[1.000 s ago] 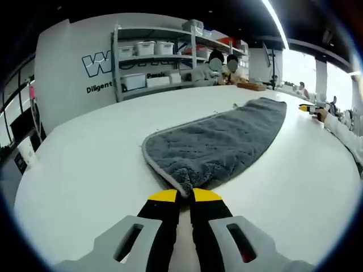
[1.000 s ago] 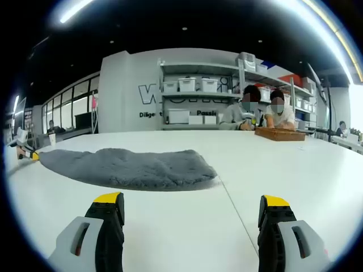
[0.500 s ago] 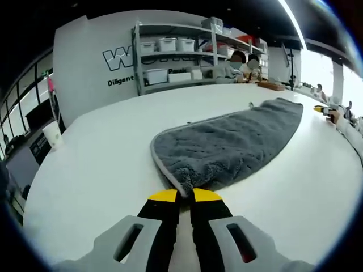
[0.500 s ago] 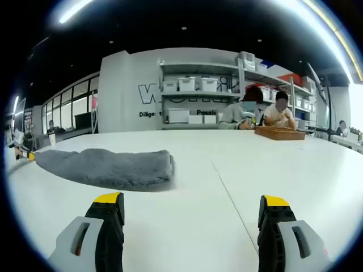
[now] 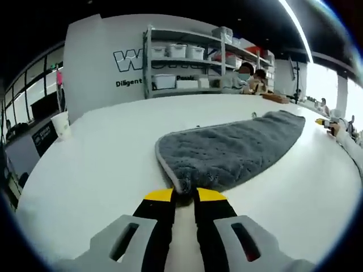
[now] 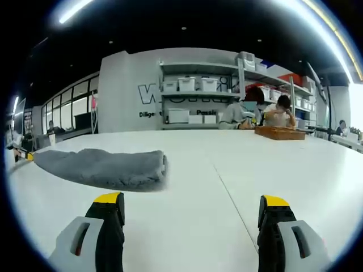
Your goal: Open the folded towel by lifting each exposed corner and separating the folded layers until the towel lies flat within the target outline without major curled edges
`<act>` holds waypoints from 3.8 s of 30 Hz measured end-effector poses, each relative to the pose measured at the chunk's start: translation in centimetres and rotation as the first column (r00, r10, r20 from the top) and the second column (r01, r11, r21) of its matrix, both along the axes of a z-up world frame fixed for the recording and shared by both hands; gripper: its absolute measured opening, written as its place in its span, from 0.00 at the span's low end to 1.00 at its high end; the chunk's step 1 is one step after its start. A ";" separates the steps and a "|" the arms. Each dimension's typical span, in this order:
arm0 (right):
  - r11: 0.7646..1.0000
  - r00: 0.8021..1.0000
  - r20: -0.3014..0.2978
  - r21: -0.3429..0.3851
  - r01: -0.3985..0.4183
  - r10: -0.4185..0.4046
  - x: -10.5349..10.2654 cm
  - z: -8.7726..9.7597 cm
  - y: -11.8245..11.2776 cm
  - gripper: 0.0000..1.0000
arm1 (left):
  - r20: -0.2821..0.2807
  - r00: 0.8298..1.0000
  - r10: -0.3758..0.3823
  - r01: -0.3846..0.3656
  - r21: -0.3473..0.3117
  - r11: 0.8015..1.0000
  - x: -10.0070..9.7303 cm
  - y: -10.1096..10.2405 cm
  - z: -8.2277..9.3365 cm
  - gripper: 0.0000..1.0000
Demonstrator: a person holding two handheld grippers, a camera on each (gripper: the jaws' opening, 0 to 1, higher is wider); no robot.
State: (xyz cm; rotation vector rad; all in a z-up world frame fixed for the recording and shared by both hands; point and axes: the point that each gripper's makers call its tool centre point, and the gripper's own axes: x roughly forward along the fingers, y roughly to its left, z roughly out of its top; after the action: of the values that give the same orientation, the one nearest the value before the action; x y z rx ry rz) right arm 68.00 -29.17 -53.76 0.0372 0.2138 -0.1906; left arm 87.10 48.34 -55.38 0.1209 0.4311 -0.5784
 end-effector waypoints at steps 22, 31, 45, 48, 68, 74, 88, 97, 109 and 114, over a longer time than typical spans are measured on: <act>0.998 0.999 0.019 0.031 -0.047 0.047 -0.6 0.3 3.2 0.96 | 0.194 0.981 0.024 0.007 -0.158 0.987 -6.2 -1.1 3.2 0.78; 0.995 0.995 0.001 -0.001 -0.104 0.104 -1.1 -0.1 6.2 0.97 | 0.220 0.974 -0.047 0.100 -0.235 0.967 -7.5 -4.0 4.9 1.00; 0.988 0.989 0.081 0.088 -0.130 0.123 -2.2 0.7 8.1 0.97 | 0.184 0.980 -0.081 0.115 -0.183 0.976 -4.6 -4.1 5.1 0.99; 0.988 0.990 0.086 0.101 -0.120 0.112 -2.3 0.7 8.2 0.97 | 0.199 0.973 -0.115 0.147 -0.153 0.977 -1.8 -4.3 6.4 0.98; 0.998 0.998 0.050 0.044 -0.045 0.043 -3.2 -0.1 8.4 0.90 | 0.089 0.986 -0.142 0.159 -0.211 0.965 11.2 -4.2 1.6 0.48; 0.999 0.999 0.048 0.035 -0.011 0.010 -3.4 -0.2 7.7 0.85 | 0.051 0.975 -0.215 0.220 -0.152 0.963 11.9 -5.5 0.2 0.31; 0.999 0.998 0.060 0.049 0.004 -0.007 -3.6 -0.2 7.3 0.82 | 0.245 0.897 -0.368 0.379 0.004 0.926 9.6 -7.3 3.0 0.05; 0.998 0.997 0.071 0.059 -0.007 0.002 -3.6 -0.1 7.5 0.81 | 0.373 0.825 -0.424 0.450 0.018 0.893 3.6 -7.9 5.6 0.05; 0.998 0.997 0.064 0.055 -0.040 0.037 -3.6 -0.1 8.9 0.80 | 0.382 0.757 -0.529 0.536 0.100 0.838 -4.2 -8.0 4.5 0.05; 0.996 0.996 0.071 0.064 -0.061 0.056 -3.9 0.0 10.3 0.79 | 0.378 0.733 -0.566 0.579 0.090 0.810 -6.7 -7.9 4.7 0.05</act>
State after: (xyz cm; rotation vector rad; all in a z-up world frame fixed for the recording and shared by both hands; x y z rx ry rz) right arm 64.13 -18.85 -53.75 0.1027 0.1524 -0.1236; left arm 80.41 40.42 -50.65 0.3394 -0.0241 -1.1528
